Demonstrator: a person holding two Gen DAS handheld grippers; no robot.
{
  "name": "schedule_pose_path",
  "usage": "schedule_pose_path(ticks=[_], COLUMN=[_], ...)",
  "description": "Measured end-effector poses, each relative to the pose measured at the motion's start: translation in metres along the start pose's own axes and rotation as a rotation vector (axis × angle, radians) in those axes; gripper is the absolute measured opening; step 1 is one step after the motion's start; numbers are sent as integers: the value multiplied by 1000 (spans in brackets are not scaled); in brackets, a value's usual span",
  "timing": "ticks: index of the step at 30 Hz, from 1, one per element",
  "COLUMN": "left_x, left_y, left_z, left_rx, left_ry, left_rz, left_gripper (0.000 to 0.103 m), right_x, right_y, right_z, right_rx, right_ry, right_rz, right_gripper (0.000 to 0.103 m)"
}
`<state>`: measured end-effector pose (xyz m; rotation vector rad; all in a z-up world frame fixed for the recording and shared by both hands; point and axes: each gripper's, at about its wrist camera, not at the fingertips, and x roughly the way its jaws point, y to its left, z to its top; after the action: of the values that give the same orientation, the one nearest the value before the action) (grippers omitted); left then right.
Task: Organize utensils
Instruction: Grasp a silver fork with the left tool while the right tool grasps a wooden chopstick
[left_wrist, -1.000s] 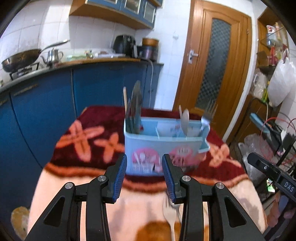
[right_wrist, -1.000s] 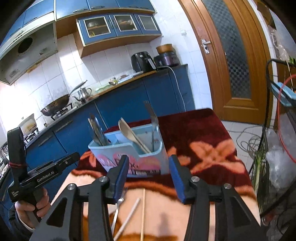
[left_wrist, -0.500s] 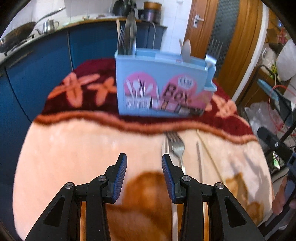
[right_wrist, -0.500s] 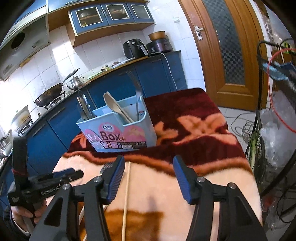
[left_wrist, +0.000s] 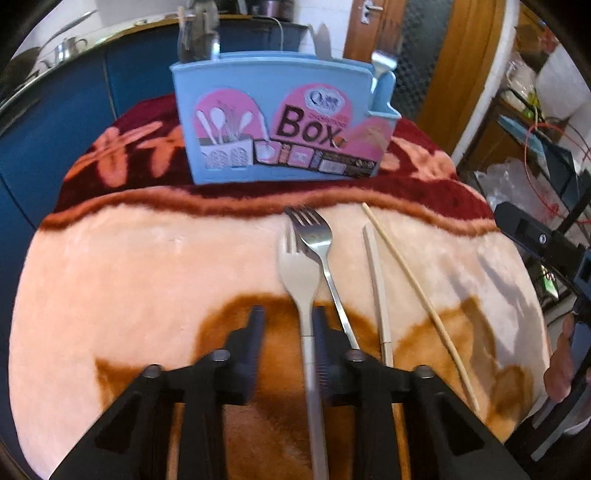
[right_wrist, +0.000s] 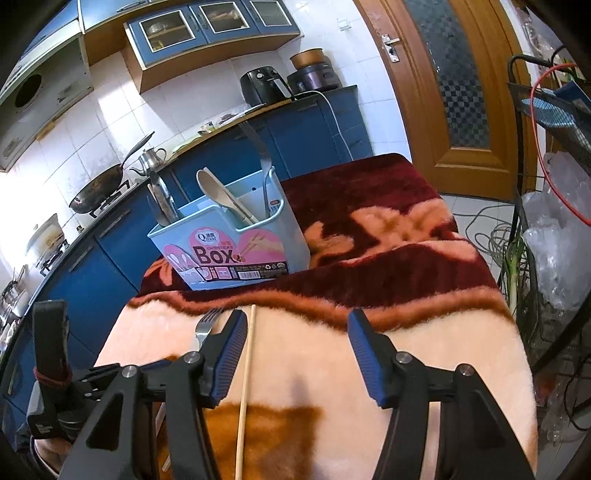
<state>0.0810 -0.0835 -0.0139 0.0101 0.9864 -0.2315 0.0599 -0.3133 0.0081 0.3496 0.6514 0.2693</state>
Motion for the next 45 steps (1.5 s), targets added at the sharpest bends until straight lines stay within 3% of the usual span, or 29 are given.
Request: schedule_pose_path(ticks=[2, 4, 8, 18, 21, 33, 39, 41, 45], left_x=[2, 3, -1, -12, -10, 4, 4, 4, 6], left_y=[-1, 1, 8, 48, 61, 82, 87, 89, 93], left_z=[2, 4, 5, 7, 10, 18, 20, 22, 28], left_rx=[10, 11, -4, 17, -1, -35, -40, -28, -26], left_ry=[-3, -5, -15, -27, -20, 28, 44, 64, 123], left_rz=[-1, -16, -24, 133, 142, 29, 8, 4, -30], left_gripper=[19, 6, 6, 6, 6, 13, 15, 15, 15], right_x=[0, 0, -2, 7, 12, 36, 49, 54, 71], right_y=[1, 3, 10, 31, 36, 46, 52, 55, 55], right_z=[-1, -2, -4, -10, -13, -19, -17, -14, -7], right_rx=[1, 0, -8, -26, -33, -81, -137, -160, -171], right_ry=[5, 8, 12, 52, 73, 214, 315, 348, 450], right_rz=[-3, -7, -16, -25, -31, -64, -88, -88, -79], right_gripper=[60, 60, 61, 61, 61, 61, 61, 56, 31])
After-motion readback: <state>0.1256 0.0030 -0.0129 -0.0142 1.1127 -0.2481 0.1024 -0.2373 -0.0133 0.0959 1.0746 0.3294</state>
